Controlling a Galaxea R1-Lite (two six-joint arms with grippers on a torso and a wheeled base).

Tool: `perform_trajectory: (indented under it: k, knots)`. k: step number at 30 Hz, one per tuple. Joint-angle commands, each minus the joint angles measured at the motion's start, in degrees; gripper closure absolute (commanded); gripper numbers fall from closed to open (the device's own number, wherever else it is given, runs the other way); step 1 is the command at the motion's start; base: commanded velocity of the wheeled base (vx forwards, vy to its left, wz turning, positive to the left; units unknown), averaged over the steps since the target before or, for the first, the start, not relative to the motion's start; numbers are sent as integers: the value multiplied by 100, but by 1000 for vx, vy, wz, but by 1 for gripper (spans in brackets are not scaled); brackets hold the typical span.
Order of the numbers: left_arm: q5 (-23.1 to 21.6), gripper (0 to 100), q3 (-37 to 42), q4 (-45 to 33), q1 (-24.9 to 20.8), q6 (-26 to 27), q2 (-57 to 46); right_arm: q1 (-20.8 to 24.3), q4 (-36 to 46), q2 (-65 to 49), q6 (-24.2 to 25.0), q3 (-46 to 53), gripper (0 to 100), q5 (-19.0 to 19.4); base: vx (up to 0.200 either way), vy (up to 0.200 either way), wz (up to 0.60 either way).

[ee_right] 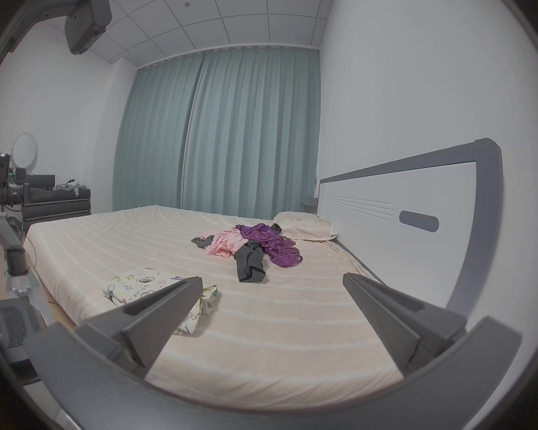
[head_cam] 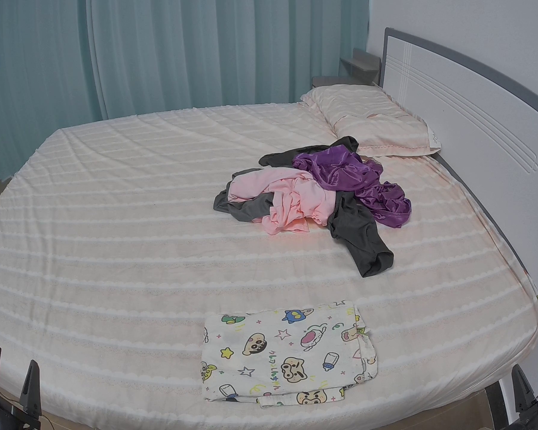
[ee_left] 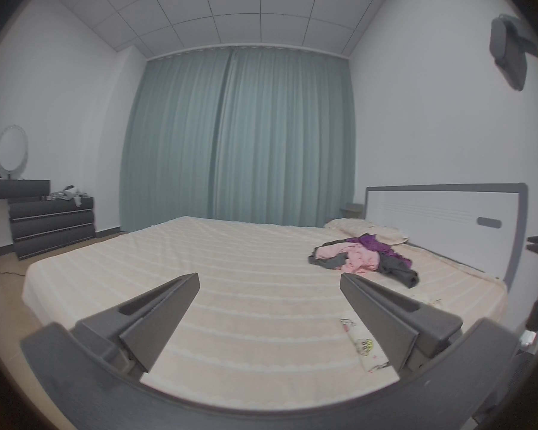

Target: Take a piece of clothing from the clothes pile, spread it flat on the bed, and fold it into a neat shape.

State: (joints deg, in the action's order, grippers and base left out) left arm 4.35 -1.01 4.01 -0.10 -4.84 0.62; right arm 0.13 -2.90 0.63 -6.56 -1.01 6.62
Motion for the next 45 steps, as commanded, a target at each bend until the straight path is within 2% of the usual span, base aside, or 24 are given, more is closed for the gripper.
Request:
perform_trajectory:
  k: [1,6,13,15,17,20,23,24,27,29,31,33,37,39,40,41,42,45]
  knots:
    - [365,0,101,-173,1,132,-62,-5,-17,-55,313,101,0,59,0,0,0]
    - [189,0,101,-331,1,159,-62,22,-17,-55,876,101,0,76,0,0,0]
    - [162,0,101,-340,1,247,-62,101,106,191,928,66,0,226,0,0,0]
    - [154,0,101,-340,1,255,-62,215,123,394,1183,48,0,252,0,0,0]
    - [145,0,101,-340,1,255,-62,259,132,411,1684,31,0,243,0,0,0]
    - [145,0,101,-340,1,255,-62,31,141,-11,1605,31,0,243,0,0,0]
    - [154,0,101,-340,1,255,-62,-5,35,-55,1667,75,0,173,0,0,0]
    - [154,0,101,-340,1,255,-62,-13,-61,-46,1719,101,0,24,0,0,0]
    - [154,0,101,-340,1,247,-62,-13,-114,-46,1719,101,0,-108,0,0,0]
    - [154,0,101,-340,1,247,-62,-13,-105,-46,1350,101,0,120,0,0,0]
    - [154,0,101,-340,1,247,-62,-13,-105,-46,955,101,0,656,0,0,0]
    - [162,0,101,-340,1,238,-62,-13,-53,-46,796,92,0,1043,0,0,0]
    - [171,0,101,-340,1,229,-62,-13,123,-46,876,48,0,1052,0,0,0]
    - [180,0,101,-340,1,220,-62,-13,123,-46,920,48,0,1008,0,0,0]
    - [180,0,101,-340,1,212,-62,-13,202,-46,840,22,0,358,0,0,0]
    - [180,0,101,-340,1,212,-62,-13,229,-46,788,22,0,199,0,0,0]
    - [180,0,101,-348,1,212,-62,-13,299,-46,559,-13,0,-205,0,0,0]
    - [180,0,101,-348,1,212,-62,-13,325,-46,383,-22,0,-293,0,0,0]
